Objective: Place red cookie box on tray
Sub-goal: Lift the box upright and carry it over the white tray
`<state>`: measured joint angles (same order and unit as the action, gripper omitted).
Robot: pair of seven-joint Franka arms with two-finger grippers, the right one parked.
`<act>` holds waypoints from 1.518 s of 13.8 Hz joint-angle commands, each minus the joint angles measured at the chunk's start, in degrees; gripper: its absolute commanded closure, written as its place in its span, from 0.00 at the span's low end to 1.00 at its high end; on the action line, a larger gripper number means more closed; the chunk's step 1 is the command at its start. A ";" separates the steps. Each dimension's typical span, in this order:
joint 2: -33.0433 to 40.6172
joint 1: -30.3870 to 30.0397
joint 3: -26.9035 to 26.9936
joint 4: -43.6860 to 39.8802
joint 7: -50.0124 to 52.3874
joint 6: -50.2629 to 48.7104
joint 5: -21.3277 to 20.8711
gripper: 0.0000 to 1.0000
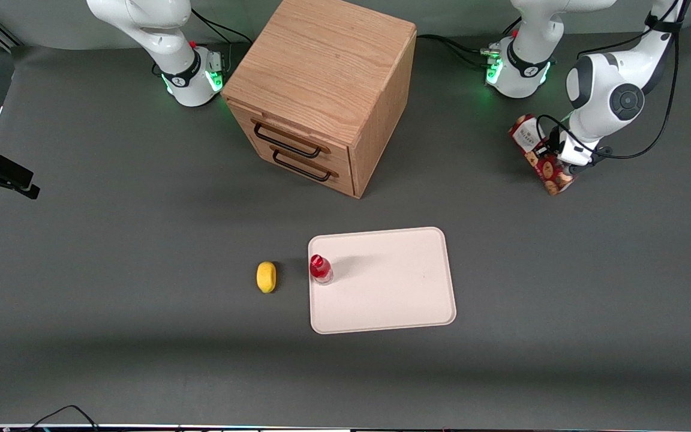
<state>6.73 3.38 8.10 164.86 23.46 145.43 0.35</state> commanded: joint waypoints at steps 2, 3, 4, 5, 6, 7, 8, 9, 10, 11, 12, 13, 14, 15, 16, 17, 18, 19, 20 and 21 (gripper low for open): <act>2.85 1.19 -0.10 -0.04 -0.08 -2.32 0.44 1.00; 3.20 1.19 -0.10 -2.76 -1.04 -6.00 0.44 1.00; 3.46 1.10 -0.10 -6.79 -2.44 -10.91 0.35 1.00; 3.46 1.10 -0.10 -11.36 -4.02 -16.09 0.26 1.00; 3.55 1.01 -0.02 -15.75 -6.12 -20.58 0.18 1.00; 3.81 1.10 -0.01 -19.89 -8.49 -24.28 0.17 1.00; 3.73 1.19 -0.10 -24.11 -9.30 -28.06 0.09 1.00; 3.64 1.36 -0.19 -28.41 -9.39 -31.84 -0.26 1.00; 3.55 1.71 -0.89 -33.41 -9.57 -36.57 -0.26 1.00; 3.47 1.72 -1.59 -37.64 -10.44 -40.71 -0.44 1.00; 3.46 1.72 -1.68 -41.60 -12.02 -44.49 -0.44 1.00; 3.38 1.80 -1.86 -45.73 -13.51 -48.10 -0.44 1.00; 3.12 1.98 -1.95 -49.77 -14.05 -51.53 -0.44 1.00; 2.68 2.07 -2.99 -53.99 -14.58 -54.69 -0.27 1.00; 1.80 2.07 -3.87 -57.34 -14.49 -57.08 -0.26 1.00; 0.84 1.98 -4.23 -59.81 -14.49 -58.75 0.34 1.00; -0.22 2.07 -4.32 -60.96 -14.49 -58.86 0.70 1.00; -1.01 2.07 -4.50 -61.67 -14.49 -58.34 0.70 1.00; -2.67 2.15 -5.54 -63.50 -13.97 -58.16 0.70 1.00; -4.51 2.16 -7.03 -65.61 -13.27 -58.07 0.79 1.00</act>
<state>7.28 5.00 2.65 105.13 9.93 88.62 0.58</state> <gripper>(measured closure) 0.943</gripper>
